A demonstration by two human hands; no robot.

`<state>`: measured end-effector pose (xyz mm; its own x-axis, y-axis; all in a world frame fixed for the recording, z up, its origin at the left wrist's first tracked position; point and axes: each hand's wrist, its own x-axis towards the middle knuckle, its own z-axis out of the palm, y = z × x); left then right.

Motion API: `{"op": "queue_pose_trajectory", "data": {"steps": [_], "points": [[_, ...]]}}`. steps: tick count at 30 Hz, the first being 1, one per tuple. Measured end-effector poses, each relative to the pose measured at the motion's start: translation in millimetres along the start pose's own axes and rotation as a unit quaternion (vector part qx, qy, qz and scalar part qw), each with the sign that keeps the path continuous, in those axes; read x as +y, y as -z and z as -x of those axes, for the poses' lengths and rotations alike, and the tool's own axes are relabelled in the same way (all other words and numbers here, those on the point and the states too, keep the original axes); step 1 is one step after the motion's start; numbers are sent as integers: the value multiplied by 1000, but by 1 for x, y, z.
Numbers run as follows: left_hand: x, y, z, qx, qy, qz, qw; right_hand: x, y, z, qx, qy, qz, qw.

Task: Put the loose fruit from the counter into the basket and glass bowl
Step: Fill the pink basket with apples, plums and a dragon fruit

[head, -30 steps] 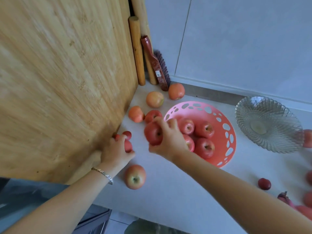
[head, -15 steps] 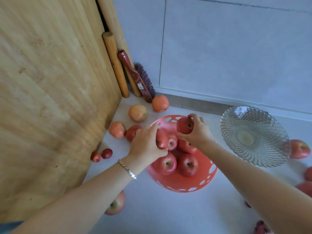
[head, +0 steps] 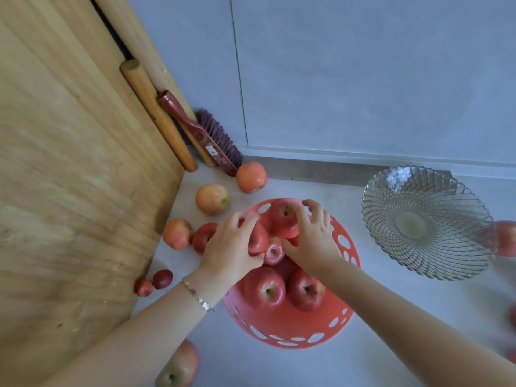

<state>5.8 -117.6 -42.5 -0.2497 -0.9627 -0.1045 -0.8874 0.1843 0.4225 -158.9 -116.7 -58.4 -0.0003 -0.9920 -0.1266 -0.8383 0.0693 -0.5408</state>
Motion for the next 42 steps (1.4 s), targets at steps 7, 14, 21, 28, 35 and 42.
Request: {"op": "queue_pose_trajectory", "data": {"steps": [7, 14, 21, 28, 35, 42], "points": [[2, 11, -32, -72, -86, -82, 990, 6, 3, 21, -55, -22, -22, 998], [1, 12, -23, -80, -21, -143, 986, -1, 2, 25, -62, -12, -15, 998], [14, 8, -6, -92, 42, -213, 972, -6, 2, 25, -68, -26, -16, 997], [-9, 1, 9, -109, -19, -212, 971, -4, 0, 30, -78, -26, -13, 997], [-23, 12, 23, -27, -55, -47, 997, -12, 7, 38, -85, -23, 3, 996], [-70, 10, 106, -188, 224, -133, 947, -28, 8, 74, -68, 43, -31, 996]]}}
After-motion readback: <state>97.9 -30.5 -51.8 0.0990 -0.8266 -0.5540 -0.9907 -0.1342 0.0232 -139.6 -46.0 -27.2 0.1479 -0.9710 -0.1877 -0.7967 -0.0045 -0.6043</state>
